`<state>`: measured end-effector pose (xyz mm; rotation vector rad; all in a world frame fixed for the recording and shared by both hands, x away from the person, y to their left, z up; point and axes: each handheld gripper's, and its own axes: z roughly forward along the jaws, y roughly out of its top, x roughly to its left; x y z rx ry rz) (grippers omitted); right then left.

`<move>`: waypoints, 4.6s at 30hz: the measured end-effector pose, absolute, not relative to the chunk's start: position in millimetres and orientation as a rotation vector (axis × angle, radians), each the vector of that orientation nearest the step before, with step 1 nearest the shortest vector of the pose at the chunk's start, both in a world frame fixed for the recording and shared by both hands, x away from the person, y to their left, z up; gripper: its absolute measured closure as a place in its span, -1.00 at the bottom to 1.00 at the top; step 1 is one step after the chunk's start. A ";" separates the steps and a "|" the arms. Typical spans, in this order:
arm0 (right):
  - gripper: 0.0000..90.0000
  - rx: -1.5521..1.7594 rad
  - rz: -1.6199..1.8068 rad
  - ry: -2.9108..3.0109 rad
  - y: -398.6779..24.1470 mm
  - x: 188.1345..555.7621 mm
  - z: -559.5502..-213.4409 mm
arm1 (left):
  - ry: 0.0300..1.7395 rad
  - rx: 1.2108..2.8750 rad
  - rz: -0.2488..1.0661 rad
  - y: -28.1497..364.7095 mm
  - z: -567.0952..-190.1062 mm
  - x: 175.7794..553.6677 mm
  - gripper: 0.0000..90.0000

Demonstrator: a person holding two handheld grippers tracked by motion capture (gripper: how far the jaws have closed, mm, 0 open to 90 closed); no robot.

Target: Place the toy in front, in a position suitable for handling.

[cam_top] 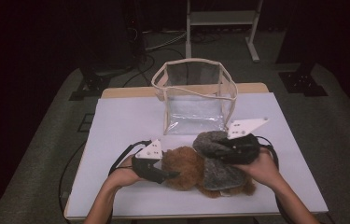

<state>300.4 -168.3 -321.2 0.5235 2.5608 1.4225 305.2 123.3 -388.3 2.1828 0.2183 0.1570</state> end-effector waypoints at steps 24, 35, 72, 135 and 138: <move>0.48 0.538 1.316 2.657 -144.3 315.7 -346.0 | 0.176 2.201 0.182 111.2 -391.2 299.2 -0.15; 0.49 0.624 1.311 2.646 -163.2 329.0 -352.0 | 0.162 2.212 0.198 111.9 -390.7 299.6 -0.17; 0.49 0.467 1.345 2.729 -116.6 328.3 -343.8 | 0.149 2.213 0.204 111.5 -391.6 299.1 -0.16; 0.49 0.555 1.285 2.724 -158.3 324.0 -350.6 | 0.151 2.209 0.212 113.5 -392.1 303.5 -0.20; 0.49 0.585 1.314 2.702 -176.3 320.3 -348.9 | 0.156 2.208 0.211 113.3 -391.9 303.5 -0.20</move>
